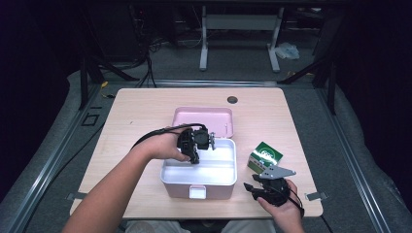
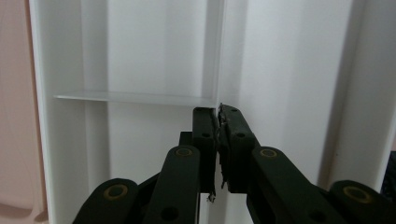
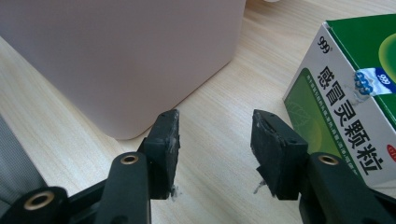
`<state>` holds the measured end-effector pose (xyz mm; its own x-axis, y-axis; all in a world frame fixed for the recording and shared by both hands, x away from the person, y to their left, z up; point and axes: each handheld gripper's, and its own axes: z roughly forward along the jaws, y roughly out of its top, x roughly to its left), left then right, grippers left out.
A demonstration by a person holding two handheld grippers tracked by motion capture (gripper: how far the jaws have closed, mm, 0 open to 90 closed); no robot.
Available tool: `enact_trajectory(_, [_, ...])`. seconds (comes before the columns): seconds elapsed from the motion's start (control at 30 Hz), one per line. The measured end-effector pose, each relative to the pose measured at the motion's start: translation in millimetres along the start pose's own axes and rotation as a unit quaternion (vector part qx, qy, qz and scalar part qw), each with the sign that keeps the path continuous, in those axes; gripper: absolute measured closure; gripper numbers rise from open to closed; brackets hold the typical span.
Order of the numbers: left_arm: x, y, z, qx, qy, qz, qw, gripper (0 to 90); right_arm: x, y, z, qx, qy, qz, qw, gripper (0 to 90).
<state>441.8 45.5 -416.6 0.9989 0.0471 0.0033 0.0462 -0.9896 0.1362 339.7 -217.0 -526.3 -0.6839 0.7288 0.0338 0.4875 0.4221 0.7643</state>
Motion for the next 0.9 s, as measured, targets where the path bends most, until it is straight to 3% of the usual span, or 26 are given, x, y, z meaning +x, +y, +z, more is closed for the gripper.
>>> enact_trajectory(0.37, [0.5, 0.3, 5.5, 0.004, -0.001, 0.0, 1.0, 87.1, -0.1, 0.0, 0.0, 0.0, 0.0, 0.0, 1.0, 51.9])
enact_trajectory(0.6, [-0.3, 0.4, 5.6, 0.003, -0.009, -0.013, 0.9999, 87.7, 0.3, 0.2, -0.1, 0.003, -0.001, 0.0, 1.0, 51.8])
enact_trajectory(0.9, [0.4, 0.7, 5.5, 0.002, -0.012, 0.004, 0.9999, 88.6, 0.3, 0.3, 0.0, 0.003, 0.0, 0.0, 1.0, 51.8])
